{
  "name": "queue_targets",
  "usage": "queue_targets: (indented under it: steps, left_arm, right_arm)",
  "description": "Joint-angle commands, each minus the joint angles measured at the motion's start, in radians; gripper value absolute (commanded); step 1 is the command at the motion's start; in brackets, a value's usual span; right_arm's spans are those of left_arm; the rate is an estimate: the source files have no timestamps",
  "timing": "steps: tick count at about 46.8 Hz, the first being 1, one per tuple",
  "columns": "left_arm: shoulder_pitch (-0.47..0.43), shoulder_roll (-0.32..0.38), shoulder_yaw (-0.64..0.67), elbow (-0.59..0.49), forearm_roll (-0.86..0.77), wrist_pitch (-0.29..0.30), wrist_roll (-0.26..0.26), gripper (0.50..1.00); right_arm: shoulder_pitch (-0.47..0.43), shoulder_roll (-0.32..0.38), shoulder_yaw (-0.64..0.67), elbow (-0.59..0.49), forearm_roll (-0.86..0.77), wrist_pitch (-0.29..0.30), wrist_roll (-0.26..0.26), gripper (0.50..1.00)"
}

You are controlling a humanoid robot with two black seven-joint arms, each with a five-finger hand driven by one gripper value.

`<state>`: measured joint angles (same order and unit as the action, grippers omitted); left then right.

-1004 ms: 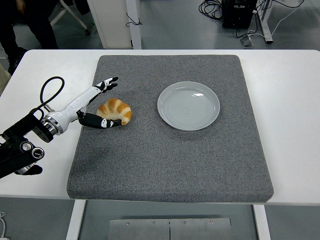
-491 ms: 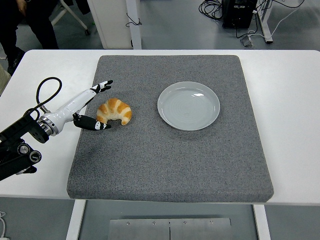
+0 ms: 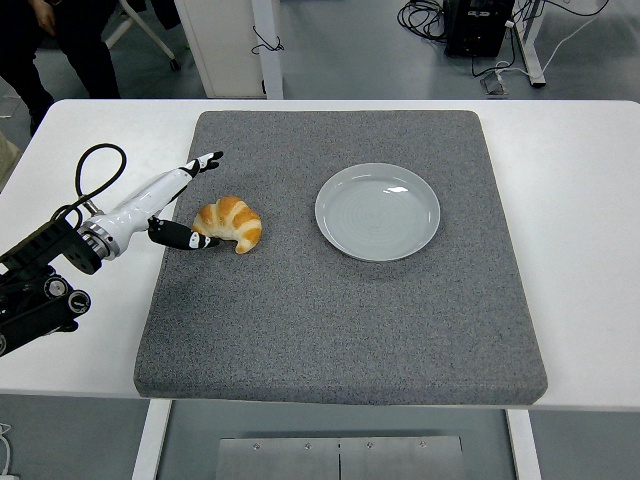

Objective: Place the bread on the plate

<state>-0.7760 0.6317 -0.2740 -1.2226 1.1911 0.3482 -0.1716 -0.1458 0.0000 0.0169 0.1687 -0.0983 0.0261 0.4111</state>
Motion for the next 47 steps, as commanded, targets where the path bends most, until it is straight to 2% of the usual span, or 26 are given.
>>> queue_targets:
  steps: [1,47]
  left_arm:
    - [0.0,-0.003,-0.001,0.0,-0.001,-0.002,0.0,0.974]
    - [0.011,-0.044,0.001,0.052,-0.001,0.0,-0.014,0.955]
  right_arm:
    - [0.0,0.0,0.0,0.0,0.0,0.0,0.0,1.0]
    - [0.0,0.0,0.0,0.0,-0.001,0.0,0.0,1.0]
